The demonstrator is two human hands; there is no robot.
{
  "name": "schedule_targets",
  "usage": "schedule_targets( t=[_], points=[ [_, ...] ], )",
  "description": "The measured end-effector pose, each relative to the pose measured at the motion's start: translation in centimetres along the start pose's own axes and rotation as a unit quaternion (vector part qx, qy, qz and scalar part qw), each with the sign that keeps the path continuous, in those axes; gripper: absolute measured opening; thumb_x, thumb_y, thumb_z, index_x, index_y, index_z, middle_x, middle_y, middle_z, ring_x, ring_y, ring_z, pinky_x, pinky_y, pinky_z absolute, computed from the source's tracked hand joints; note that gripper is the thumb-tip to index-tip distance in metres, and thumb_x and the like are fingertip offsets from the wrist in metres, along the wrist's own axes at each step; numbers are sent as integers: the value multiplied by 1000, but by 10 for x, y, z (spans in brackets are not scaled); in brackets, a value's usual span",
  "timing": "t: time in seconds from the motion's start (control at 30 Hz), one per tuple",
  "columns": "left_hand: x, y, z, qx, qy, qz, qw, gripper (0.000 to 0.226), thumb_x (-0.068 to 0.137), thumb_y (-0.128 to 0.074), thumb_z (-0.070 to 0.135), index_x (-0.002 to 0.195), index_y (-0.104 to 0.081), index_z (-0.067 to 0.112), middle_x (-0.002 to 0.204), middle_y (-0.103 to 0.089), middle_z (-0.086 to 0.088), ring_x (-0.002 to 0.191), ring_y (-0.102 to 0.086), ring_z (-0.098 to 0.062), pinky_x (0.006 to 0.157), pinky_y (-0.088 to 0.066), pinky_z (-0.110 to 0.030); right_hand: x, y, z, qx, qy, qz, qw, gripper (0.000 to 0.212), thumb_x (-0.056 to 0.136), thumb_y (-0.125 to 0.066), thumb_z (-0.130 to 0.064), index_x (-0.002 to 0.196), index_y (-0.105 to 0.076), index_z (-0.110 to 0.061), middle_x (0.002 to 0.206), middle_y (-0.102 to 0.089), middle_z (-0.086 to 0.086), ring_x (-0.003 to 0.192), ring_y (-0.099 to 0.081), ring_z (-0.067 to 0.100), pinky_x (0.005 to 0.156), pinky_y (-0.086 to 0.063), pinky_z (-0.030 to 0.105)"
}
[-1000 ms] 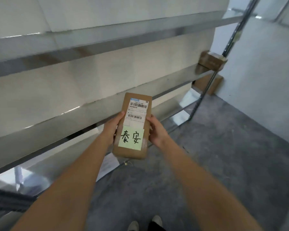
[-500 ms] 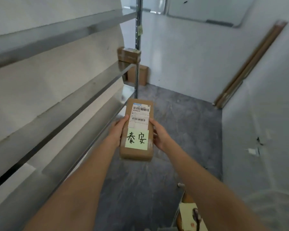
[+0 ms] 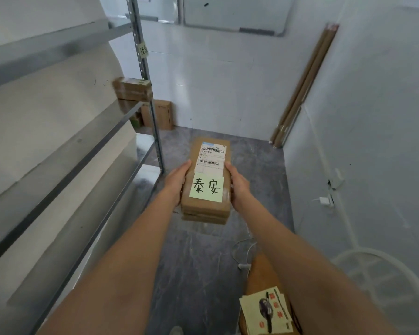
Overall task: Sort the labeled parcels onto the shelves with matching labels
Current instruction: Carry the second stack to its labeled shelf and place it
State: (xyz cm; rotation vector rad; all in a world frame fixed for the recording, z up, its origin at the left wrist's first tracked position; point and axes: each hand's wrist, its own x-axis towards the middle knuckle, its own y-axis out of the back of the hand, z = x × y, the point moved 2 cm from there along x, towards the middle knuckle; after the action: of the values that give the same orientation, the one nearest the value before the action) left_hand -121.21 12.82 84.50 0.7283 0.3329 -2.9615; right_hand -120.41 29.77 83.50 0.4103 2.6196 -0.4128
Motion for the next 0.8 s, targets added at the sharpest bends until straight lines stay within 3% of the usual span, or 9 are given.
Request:
schedule_targets(
  t=[0.13, 0.23, 0.37, 0.5, 0.57, 0.63, 0.8],
  points=[
    [30, -2, 18, 5, -4, -6, 1000, 23, 91, -65, 38, 100, -68, 18, 91, -76, -6, 79, -72, -24, 80, -59, -43, 21, -12, -12, 30, -4, 20, 999, 52, 82, -75, -41, 116, -68, -1, 110, -74, 18, 103, -71, 35, 85, -60, 43],
    [59, 2, 34, 20, -16, -3, 1000, 30, 86, -71, 39, 106, -70, 17, 95, -77, -8, 89, -73, -30, 85, -59, -50, 39, -27, -20, 37, -1, 26, 999, 50, 82, -74, -40, 113, -68, -2, 108, -74, 18, 100, -72, 35, 86, -60, 44],
    [95, 3, 57, 41, -45, -17, 998, 38, 88, -70, 37, 120, -66, 18, 106, -74, -7, 99, -70, -33, 69, -57, -39, 64, -46, -32, 53, -4, 56, 997, 41, 78, -78, -40, 99, -69, -6, 104, -75, 17, 99, -73, 34, 88, -59, 46],
    [127, 0, 73, 44, -50, -18, 998, 35, 90, -68, 35, 120, -65, 18, 108, -73, -7, 92, -67, -30, 57, -50, -32, 89, -61, -43, 57, -7, 72, 996, 45, 76, -80, -39, 101, -70, -4, 103, -76, 17, 98, -73, 34, 89, -59, 49],
    [145, -4, 76, 43, -43, -12, 998, 33, 90, -67, 34, 119, -65, 17, 105, -73, -8, 92, -69, -30, 74, -58, -44, 102, -66, -50, 57, -8, 76, 995, 45, 77, -80, -38, 102, -70, -2, 103, -76, 18, 96, -73, 34, 88, -59, 48],
    [166, -9, 79, 42, -40, -9, 998, 31, 90, -67, 33, 117, -66, 18, 101, -74, -6, 95, -70, -30, 90, -56, -52, 117, -68, -59, 58, -10, 78, 995, 47, 78, -79, -37, 106, -70, 0, 104, -76, 18, 97, -73, 35, 86, -60, 47],
    [215, -30, 92, 30, -28, -5, 999, 27, 89, -69, 33, 114, -67, 22, 105, -74, -7, 104, -68, -35, 92, -54, -57, 169, -70, -79, 56, -16, 81, 995, 43, 78, -80, -35, 102, -70, -1, 104, -76, 18, 96, -73, 35, 86, -60, 47]
  ],
)
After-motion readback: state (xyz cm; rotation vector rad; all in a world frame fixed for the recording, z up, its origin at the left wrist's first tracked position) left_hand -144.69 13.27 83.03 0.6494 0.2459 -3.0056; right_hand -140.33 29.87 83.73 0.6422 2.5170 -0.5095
